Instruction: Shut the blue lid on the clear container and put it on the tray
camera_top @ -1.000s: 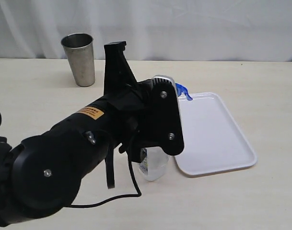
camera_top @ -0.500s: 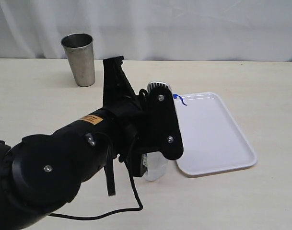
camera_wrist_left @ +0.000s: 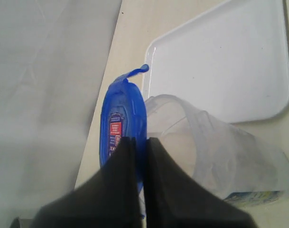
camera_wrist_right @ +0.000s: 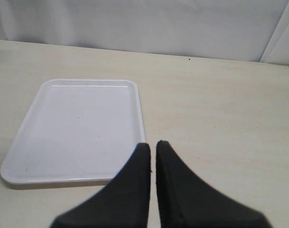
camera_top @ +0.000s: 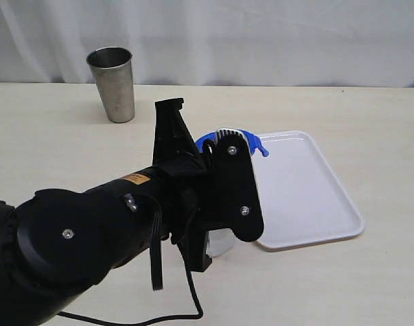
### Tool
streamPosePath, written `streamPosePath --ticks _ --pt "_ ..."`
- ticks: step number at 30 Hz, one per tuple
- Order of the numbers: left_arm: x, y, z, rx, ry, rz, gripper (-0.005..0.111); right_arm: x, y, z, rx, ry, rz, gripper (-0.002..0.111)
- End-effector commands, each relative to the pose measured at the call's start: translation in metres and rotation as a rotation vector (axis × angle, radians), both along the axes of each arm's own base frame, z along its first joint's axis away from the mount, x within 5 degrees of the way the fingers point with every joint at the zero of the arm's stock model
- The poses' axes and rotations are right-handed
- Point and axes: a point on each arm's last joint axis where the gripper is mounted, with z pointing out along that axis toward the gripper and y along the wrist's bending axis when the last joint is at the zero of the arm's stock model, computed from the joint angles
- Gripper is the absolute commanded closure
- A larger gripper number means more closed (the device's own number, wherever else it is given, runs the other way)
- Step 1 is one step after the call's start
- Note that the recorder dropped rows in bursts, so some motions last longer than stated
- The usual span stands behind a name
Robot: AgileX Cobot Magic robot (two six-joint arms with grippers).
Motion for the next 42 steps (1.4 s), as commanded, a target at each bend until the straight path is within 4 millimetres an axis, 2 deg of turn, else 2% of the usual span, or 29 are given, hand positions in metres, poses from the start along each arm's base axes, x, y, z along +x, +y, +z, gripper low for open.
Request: streamPosePath --ticks 1,27,35,42 --pt "-0.003 0.000 0.000 0.006 0.017 -0.027 0.107 0.000 0.000 0.000 -0.006 -0.005 -0.003 0.104" --pt "-0.003 0.003 -0.003 -0.029 0.088 0.045 0.107 0.000 0.000 0.000 -0.006 -0.005 -0.003 0.104" --pt "-0.002 0.011 0.008 -0.064 0.066 0.100 0.107 0.000 0.000 0.000 -0.006 -0.005 -0.003 0.104" --pt "-0.006 0.008 0.010 -0.085 0.102 0.045 0.107 0.000 0.000 0.000 -0.006 -0.005 -0.003 0.104"
